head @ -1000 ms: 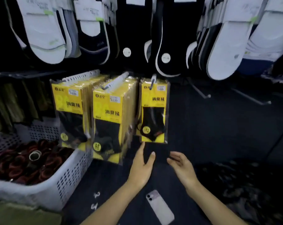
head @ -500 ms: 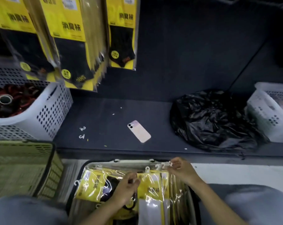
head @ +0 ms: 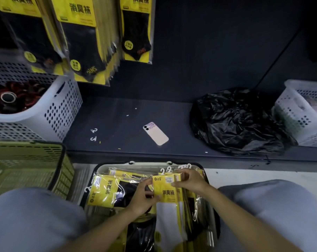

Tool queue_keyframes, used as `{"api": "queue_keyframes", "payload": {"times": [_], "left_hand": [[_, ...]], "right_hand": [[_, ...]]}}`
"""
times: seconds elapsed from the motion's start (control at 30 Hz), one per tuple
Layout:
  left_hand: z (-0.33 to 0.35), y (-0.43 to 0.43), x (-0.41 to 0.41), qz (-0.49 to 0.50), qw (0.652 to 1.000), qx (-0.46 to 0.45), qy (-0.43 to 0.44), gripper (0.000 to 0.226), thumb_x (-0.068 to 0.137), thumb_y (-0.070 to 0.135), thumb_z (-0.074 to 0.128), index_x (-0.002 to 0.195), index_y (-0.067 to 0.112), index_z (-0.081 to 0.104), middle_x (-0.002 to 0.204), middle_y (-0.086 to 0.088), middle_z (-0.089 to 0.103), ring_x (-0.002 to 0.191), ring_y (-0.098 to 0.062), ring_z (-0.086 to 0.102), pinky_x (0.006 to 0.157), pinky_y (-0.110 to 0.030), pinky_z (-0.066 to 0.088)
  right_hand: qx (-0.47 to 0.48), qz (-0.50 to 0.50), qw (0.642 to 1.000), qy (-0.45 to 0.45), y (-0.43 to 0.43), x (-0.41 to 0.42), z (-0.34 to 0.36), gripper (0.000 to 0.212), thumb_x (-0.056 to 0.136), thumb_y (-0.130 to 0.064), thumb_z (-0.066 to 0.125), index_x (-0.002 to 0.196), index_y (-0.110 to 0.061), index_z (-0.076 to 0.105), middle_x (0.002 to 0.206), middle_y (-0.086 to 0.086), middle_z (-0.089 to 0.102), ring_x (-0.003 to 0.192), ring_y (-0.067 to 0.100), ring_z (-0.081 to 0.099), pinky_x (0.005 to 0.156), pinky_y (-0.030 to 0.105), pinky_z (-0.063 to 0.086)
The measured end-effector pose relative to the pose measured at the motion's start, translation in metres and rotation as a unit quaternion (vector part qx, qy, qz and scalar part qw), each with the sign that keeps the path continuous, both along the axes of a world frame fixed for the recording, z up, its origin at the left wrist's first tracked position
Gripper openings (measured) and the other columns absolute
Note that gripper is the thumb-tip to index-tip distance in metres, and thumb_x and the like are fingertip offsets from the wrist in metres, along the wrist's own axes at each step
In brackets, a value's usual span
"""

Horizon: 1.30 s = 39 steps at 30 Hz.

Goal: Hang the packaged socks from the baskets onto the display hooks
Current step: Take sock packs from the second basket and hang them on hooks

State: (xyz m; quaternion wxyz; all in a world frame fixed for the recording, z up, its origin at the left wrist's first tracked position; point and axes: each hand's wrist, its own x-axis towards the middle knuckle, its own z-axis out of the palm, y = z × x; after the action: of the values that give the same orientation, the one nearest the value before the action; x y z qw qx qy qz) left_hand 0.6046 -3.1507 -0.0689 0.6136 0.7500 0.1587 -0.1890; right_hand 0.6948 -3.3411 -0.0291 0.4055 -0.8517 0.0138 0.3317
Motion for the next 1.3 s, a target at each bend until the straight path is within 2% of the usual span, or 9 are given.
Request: {"api": "queue_keyframes", "payload": {"times": [0.13, 0.3, 0.4, 0.47, 0.6, 0.77, 0.9, 1.13, 1.3], "left_hand": [[0.002, -0.001, 0.0, 0.012, 1.0, -0.005, 0.004, 0.076, 0.079, 0.014, 0.075, 0.141, 0.013, 0.032, 0.137, -0.001, 0.041, 0.104, -0.012, 0.055, 0.069, -0.012, 0.049], [0.033, 0.001, 0.016, 0.076, 0.995, -0.071, -0.007, 0.062, 0.077, 0.017, 0.077, 0.128, 0.02, 0.041, 0.121, 0.003, 0.058, 0.091, 0.004, 0.055, 0.061, -0.005, 0.048], [0.067, 0.018, 0.038, 0.014, 0.991, -0.126, 0.039, 0.063, 0.078, 0.038, 0.073, 0.131, 0.018, 0.046, 0.123, 0.005, 0.062, 0.106, -0.009, 0.061, 0.091, -0.022, 0.051], [0.091, 0.031, 0.052, -0.052, 0.972, -0.219, 0.069, 0.06, 0.08, 0.043, 0.067, 0.133, 0.017, 0.051, 0.128, 0.0, 0.062, 0.117, -0.016, 0.059, 0.105, -0.034, 0.043], [0.149, 0.052, 0.076, -0.069, 0.971, -0.229, 0.0, 0.044, 0.079, 0.044, 0.066, 0.112, 0.015, 0.068, 0.113, -0.003, 0.071, 0.104, -0.016, 0.066, 0.086, -0.027, 0.051], [0.21, 0.073, 0.093, 0.005, 0.98, -0.147, -0.136, 0.046, 0.077, 0.044, 0.066, 0.115, 0.018, 0.067, 0.112, 0.0, 0.071, 0.105, -0.017, 0.067, 0.095, -0.031, 0.048], [0.243, 0.089, 0.103, 0.038, 0.973, -0.1, -0.205, 0.04, 0.078, 0.039, 0.067, 0.114, 0.023, 0.064, 0.107, 0.005, 0.073, 0.097, -0.012, 0.07, 0.074, -0.018, 0.054], [0.268, 0.11, 0.12, 0.189, 0.941, -0.1, -0.264, 0.062, 0.041, 0.044, 0.087, 0.097, 0.025, 0.067, 0.085, 0.009, 0.076, 0.077, -0.006, 0.072, 0.054, -0.014, 0.052], [0.278, 0.123, 0.128, 0.209, 0.926, -0.105, -0.295, 0.036, 0.055, 0.048, 0.075, 0.085, 0.03, 0.067, 0.072, 0.02, 0.072, 0.065, 0.004, 0.068, 0.047, -0.008, 0.048]], "right_hand": [[-0.013, 0.025, 1.0, 0.011, 0.001, -0.005, -0.007, 0.077, 0.076, -0.033, 0.078, 0.142, -0.018, 0.039, 0.143, 0.003, 0.045, 0.128, 0.021, 0.046, 0.105, 0.033, 0.041], [0.09, -0.025, 0.996, -0.018, 0.007, 0.011, 0.03, 0.044, 0.077, -0.017, 0.078, 0.115, -0.02, 0.058, 0.111, 0.0, 0.067, 0.1, 0.016, 0.065, 0.083, 0.026, 0.054], [0.197, -0.037, 0.979, -0.035, 0.013, 0.026, 0.076, 0.034, 0.076, -0.007, 0.077, 0.105, -0.017, 0.062, 0.093, -0.001, 0.073, 0.083, 0.012, 0.07, 0.065, 0.02, 0.054], [0.248, -0.058, 0.966, -0.042, 0.018, 0.037, 0.104, 0.033, 0.075, -0.009, 0.077, 0.104, -0.015, 0.063, 0.096, 0.003, 0.074, 0.085, 0.016, 0.071, 0.075, 0.029, 0.056], [0.294, -0.105, 0.943, -0.114, 0.038, 0.058, 0.152, 0.044, 0.071, -0.028, 0.079, 0.11, -0.014, 0.064, 0.103, 0.0, 0.074, 0.092, 0.01, 0.07, 0.079, 0.021, 0.053], [0.334, -0.229, 0.874, -0.269, 0.083, 0.069, 0.188, 0.048, 0.067, -0.036, 0.081, 0.104, -0.014, 0.059, 0.09, -0.004, 0.071, 0.076, 0.004, 0.068, 0.064, 0.017, 0.053], [0.365, -0.241, 0.835, -0.333, 0.11, 0.076, 0.21, 0.021, 0.075, -0.026, 0.078, 0.087, -0.014, 0.065, 0.076, -0.007, 0.068, 0.065, -0.003, 0.063, 0.058, 0.01, 0.049], [0.445, -0.143, 0.842, -0.271, 0.147, 0.076, 0.239, 0.019, 0.086, -0.023, 0.066, 0.103, -0.015, 0.064, 0.096, 0.0, 0.075, 0.087, 0.012, 0.072, 0.073, 0.025, 0.058], [0.475, -0.146, 0.834, -0.241, 0.157, 0.087, 0.255, 0.018, 0.084, -0.018, 0.067, 0.101, -0.011, 0.065, 0.093, 0.002, 0.076, 0.084, 0.016, 0.073, 0.065, 0.022, 0.057]]}}
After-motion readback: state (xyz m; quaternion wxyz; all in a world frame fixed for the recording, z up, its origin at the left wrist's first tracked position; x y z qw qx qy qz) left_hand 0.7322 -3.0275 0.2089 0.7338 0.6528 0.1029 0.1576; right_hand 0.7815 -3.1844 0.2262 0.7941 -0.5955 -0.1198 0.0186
